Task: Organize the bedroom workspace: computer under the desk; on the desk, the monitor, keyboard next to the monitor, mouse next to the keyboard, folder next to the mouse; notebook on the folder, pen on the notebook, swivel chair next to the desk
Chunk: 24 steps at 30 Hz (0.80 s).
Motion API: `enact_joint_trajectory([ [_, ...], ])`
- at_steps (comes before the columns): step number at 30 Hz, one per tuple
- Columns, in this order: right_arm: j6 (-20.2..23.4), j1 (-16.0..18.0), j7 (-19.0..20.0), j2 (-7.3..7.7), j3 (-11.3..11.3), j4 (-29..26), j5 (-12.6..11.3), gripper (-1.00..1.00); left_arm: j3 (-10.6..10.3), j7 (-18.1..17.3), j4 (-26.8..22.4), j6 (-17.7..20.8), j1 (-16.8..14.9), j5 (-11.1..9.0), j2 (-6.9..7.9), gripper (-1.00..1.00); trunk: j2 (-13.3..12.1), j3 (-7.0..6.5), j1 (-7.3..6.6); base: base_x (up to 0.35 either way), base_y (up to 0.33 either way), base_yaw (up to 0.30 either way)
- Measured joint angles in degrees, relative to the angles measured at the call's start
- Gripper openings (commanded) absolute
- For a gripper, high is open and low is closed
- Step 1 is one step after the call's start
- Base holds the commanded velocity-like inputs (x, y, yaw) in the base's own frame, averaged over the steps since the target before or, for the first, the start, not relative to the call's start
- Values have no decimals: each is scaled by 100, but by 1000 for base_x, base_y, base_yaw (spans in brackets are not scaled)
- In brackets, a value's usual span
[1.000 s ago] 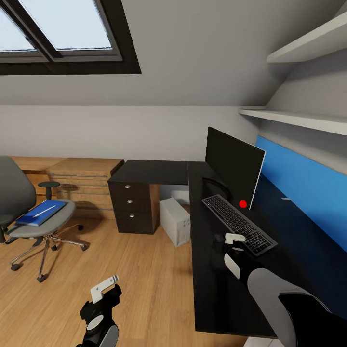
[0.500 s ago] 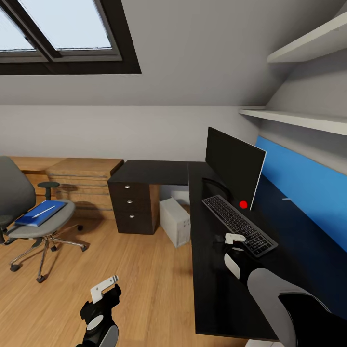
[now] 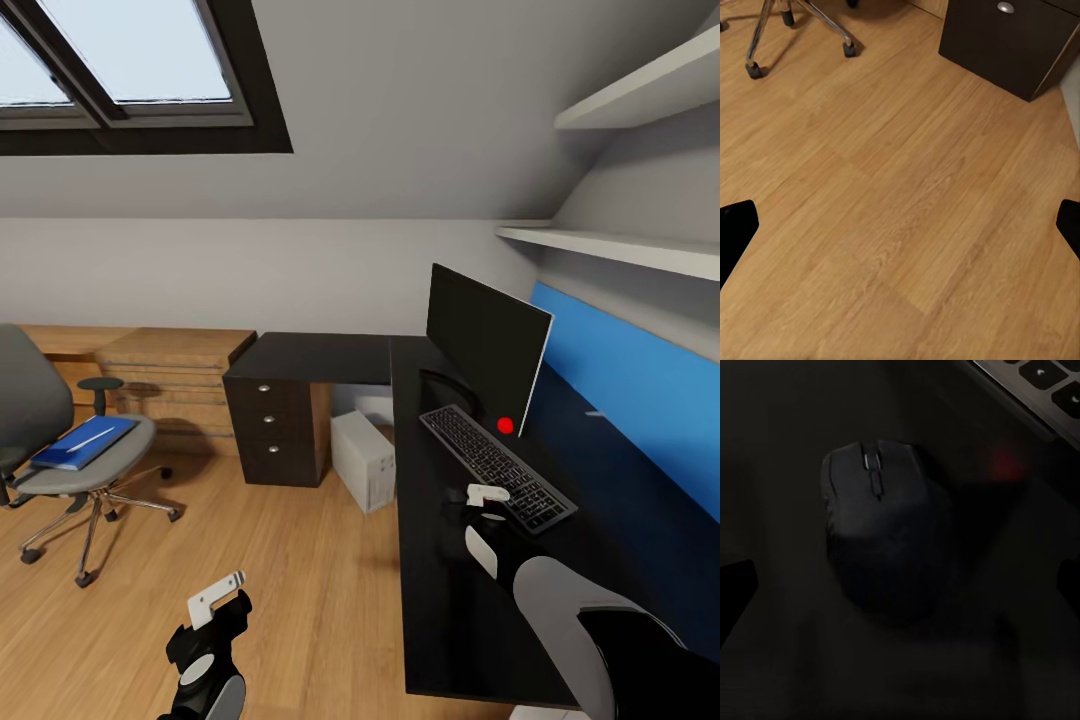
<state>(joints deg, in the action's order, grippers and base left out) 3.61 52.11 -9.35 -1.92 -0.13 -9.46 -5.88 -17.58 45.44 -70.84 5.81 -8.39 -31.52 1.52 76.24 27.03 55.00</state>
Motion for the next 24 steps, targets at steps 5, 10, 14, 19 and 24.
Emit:
enact_joint_trajectory([
  [5, 0, 0, 0, 0, 1, 0, 0, 100, 0, -6, 9, -6, 0, 5, -1, 100, 0, 0, -2, 168, 0, 0],
  [10, -4, 0, 4, 0, 1, 1, 5, 100, 0, -7, 16, -4, 0, 7, 2, 100, 0, 0, -1, 113, 0, 0],
  [14, -5, 0, 5, 0, 1, 2, 6, 100, 0, -7, 17, -2, 0, 5, 6, 100, 0, 0, 0, 27, 0, 0],
  [19, -8, 0, 3, 0, 1, 6, 9, 100, 0, -7, 18, -2, 0, 7, 8, 100, 0, 0, 0, 7, 0, 0],
  [24, -8, 0, 4, 0, 1, 5, 10, 100, 0, -7, 18, -7, 0, 8, 8, 100, 0, 0, -1, 48, 0, 0],
])
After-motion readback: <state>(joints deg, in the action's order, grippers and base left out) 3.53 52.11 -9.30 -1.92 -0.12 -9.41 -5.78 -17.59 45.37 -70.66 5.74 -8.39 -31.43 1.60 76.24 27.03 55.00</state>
